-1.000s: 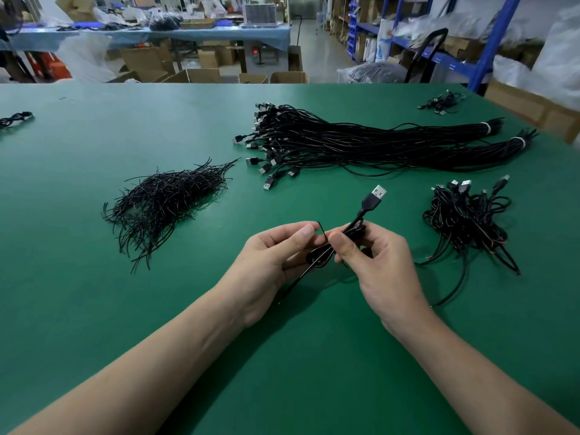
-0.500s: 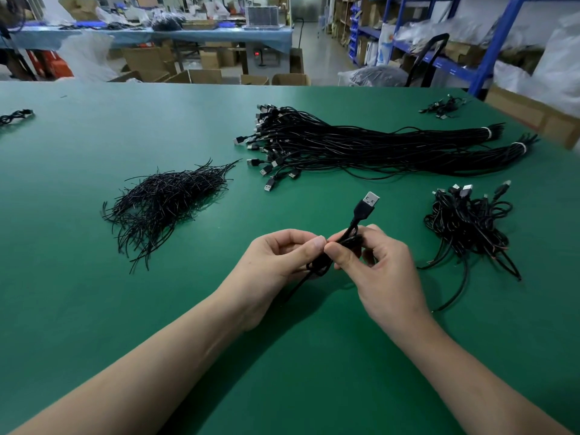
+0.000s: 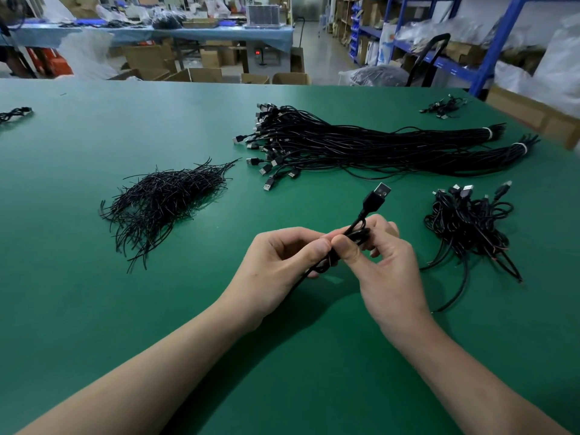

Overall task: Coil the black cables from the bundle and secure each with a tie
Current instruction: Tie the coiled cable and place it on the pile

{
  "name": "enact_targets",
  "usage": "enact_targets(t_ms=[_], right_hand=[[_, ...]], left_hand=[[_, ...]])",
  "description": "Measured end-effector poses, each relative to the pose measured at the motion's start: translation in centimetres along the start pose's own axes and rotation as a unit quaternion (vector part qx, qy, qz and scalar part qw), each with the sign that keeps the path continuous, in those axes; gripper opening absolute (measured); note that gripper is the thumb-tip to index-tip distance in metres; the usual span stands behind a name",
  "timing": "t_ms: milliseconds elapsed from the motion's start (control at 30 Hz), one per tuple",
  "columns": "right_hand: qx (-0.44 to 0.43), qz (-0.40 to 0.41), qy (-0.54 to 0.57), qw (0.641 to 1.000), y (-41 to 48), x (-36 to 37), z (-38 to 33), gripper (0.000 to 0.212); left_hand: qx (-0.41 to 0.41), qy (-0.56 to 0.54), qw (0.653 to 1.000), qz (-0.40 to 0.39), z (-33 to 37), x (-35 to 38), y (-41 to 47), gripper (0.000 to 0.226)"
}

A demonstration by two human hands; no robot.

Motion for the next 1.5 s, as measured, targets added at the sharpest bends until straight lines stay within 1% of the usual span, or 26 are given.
enact_targets(t_ms=[67,167,200,300,400,467,600,800,933,1033,1100,1133,1233,1333,1400,1500], right_hand=[[0.005,-0.004,0.008,1.0,0.1,0.1,-0.1,0.032],[0.008,-0.008,0.028,1.0,0.1,0.2,0.0,0.034],[0.009,-0.01,0.041,0.999,0.1,0.4,0.1,0.036],[0.02,-0.021,0.098,0.995,0.2,0.9,0.3,0.04],[0.046,-0.035,0.133,0.989,0.1,1.3,0.8,0.038],[0.07,-0.042,0.17,0.982,0.0,1.5,1.2,0.032],[0.092,-0.07,0.228,0.967,0.0,2.0,1.5,0.029],[0.116,-0.118,0.271,0.948,-0.1,2.7,1.5,0.035],[0.142,-0.157,0.326,0.921,-0.1,3.0,1.6,0.041],[0.132,-0.199,0.357,0.903,-0.2,3.0,1.1,0.043],[0.121,-0.228,0.357,0.898,-0.2,2.8,0.9,0.05],[0.118,-0.237,0.343,0.901,-0.2,2.6,0.9,0.052],[0.114,-0.233,0.285,0.923,0.1,1.8,1.0,0.044],[0.123,-0.218,0.241,0.938,0.3,1.2,1.1,0.024],[0.129,-0.221,0.232,0.938,0.3,0.9,1.1,0.023],[0.138,-0.241,0.217,0.936,0.3,0.4,1.3,0.031]], left_hand=[[0.01,-0.004,1.0,-0.005,0.1,0.2,-0.1,0.024],[0.002,0.005,1.0,-0.015,0.1,0.3,-0.1,0.017],[-0.003,0.004,1.0,-0.017,0.0,0.4,-0.1,0.018],[-0.014,-0.029,0.998,-0.048,-0.2,1.3,-0.2,0.03],[-0.027,-0.074,0.994,-0.072,-0.4,2.3,-0.3,0.031],[-0.032,-0.075,0.993,-0.082,-0.4,2.6,-0.2,0.031],[-0.043,-0.059,0.991,-0.113,-0.2,2.7,-0.2,0.031],[-0.048,-0.07,0.99,-0.109,-0.3,2.7,-0.3,0.027],[-0.051,-0.079,0.988,-0.123,-0.3,3.0,-0.4,0.027],[-0.056,-0.096,0.984,-0.135,-0.5,3.2,-0.4,0.025],[-0.058,-0.118,0.982,-0.138,-0.6,3.1,-0.4,0.025],[-0.058,-0.133,0.98,-0.138,-0.6,3.0,-0.4,0.025],[-0.062,-0.158,0.976,-0.135,-0.6,2.7,-0.4,0.023],[-0.066,-0.129,0.98,-0.134,-0.7,2.6,-0.5,0.025],[-0.065,-0.105,0.983,-0.137,-0.6,2.5,-0.5,0.027],[-0.064,-0.071,0.984,-0.153,-0.4,2.6,-0.6,0.028]])
Point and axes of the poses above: each hand's wrist, its own y-axis towards the middle knuckle, its own x-axis out of the palm, z = x × y, the point moved 8 cm from there along y, towards the middle knuckle, and after that the axes turned 10 degrees about -z, right-handed, at the moved point
